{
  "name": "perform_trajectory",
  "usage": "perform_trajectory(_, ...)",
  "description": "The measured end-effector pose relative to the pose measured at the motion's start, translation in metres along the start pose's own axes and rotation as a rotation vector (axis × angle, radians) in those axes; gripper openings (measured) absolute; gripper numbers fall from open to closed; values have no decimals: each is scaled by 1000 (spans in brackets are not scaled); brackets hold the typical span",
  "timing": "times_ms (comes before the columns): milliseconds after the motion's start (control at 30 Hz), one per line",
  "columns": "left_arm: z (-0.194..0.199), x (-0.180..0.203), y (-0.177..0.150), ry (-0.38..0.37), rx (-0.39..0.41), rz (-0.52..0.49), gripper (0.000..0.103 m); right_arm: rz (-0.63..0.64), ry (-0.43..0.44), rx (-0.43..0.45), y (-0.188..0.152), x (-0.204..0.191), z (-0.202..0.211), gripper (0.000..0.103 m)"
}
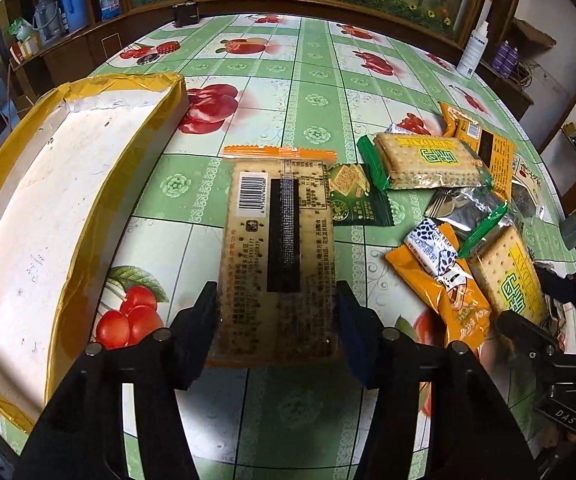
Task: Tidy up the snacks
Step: 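Lift both held cracker packs and carry them over the yellow-rimmed tray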
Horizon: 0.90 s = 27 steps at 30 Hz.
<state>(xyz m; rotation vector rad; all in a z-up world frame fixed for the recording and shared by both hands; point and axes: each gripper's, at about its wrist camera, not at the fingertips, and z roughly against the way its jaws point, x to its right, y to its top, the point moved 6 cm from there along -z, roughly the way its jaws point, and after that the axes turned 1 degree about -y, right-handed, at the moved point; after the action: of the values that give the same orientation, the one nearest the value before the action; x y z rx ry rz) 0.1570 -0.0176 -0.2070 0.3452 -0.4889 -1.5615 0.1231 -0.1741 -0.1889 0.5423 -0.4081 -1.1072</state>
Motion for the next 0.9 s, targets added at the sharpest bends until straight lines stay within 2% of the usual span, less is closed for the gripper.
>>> perform_trajectory(100,5,-3,4,51,32,-8,78,52,-125,14,3,-6,7,72)
perform_trajectory(300,-4,4,13,73,11,-18,78,22,-176,7,7,-9,5,73)
perform_trajectory(433,-14,8,12,121,-14,-41,79,-24,-175,-9,3,-6,-4,73)
perform_trajectory(500,-14,8,12,132,2,-49,79,-39,-176,-11,0,-4,-7,73)
perform_trajectory(633,-12,10,12,165,15,-77,79,-61,-163,-21,-3,-2,-10,70)
perform_trajectory(733,-10,11,11,182,27,-98,79,-69,-168,-12,-5,-3,-8,52)
perform_trajectory(767,-10,12,10,180,32,-106,78,-69,-176,-10,-5,-4,-7,51)
perform_trajectory(833,-7,14,7,161,40,-120,66,-74,-168,-10,-7,-5,-6,51)
perform_trajectory(867,-6,15,6,155,42,-126,57,-73,-171,-9,-7,-6,-5,50)
perform_trajectory(900,-4,16,5,159,45,-133,54,-68,-184,-5,-8,-6,-4,50)
